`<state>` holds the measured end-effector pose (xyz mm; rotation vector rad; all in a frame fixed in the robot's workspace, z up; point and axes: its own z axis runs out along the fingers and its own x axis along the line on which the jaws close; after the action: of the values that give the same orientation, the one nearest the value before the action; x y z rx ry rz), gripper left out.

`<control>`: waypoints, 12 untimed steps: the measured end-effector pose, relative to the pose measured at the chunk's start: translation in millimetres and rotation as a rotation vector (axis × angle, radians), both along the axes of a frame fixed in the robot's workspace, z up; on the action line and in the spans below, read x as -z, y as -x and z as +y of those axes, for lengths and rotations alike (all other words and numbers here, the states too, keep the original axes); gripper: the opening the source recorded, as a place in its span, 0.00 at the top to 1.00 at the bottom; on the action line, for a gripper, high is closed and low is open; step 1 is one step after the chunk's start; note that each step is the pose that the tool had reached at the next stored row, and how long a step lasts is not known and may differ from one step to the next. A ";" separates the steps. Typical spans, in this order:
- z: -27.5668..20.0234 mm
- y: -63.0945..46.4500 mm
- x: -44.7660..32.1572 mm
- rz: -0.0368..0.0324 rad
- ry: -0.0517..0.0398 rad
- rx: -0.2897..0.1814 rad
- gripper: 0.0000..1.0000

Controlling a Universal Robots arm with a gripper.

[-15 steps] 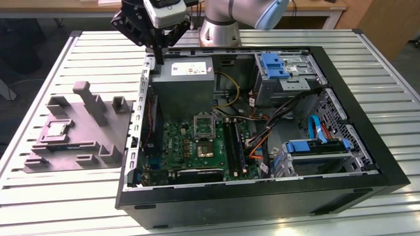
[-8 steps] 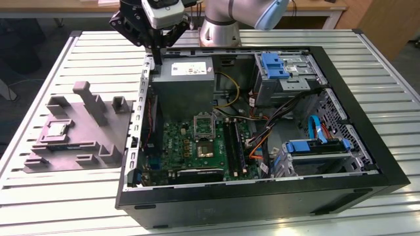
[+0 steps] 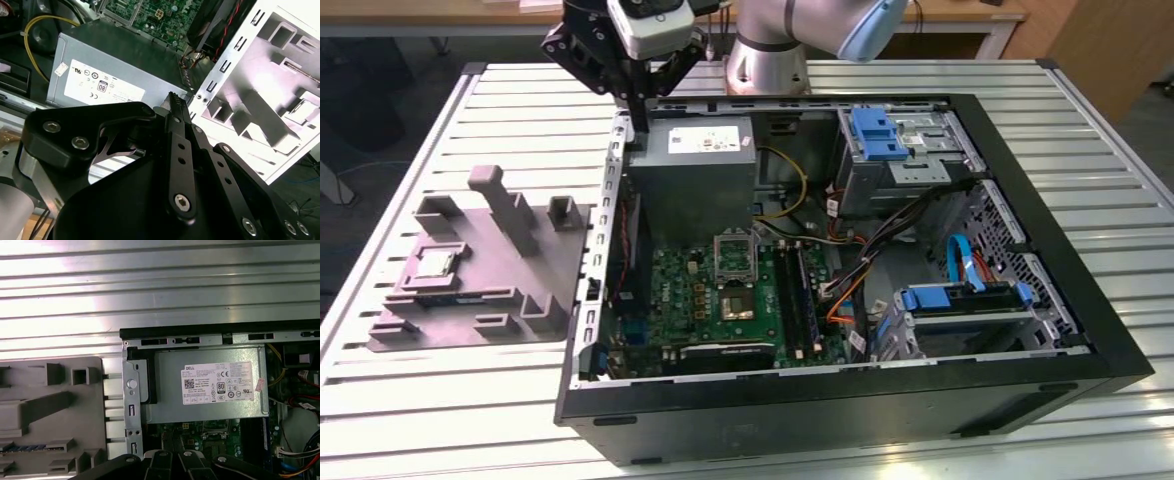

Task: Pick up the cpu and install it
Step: 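Reach for the cpu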

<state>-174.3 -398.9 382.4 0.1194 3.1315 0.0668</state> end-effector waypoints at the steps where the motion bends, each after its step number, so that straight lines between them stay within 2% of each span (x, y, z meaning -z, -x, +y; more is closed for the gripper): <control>1: 0.0 0.0 0.1 0.0005 -0.0001 0.000 0.89; 12: 0.0 0.1 0.5 0.0067 -0.0001 0.000 0.89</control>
<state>-174.4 -398.9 381.9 0.1198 3.1382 0.0667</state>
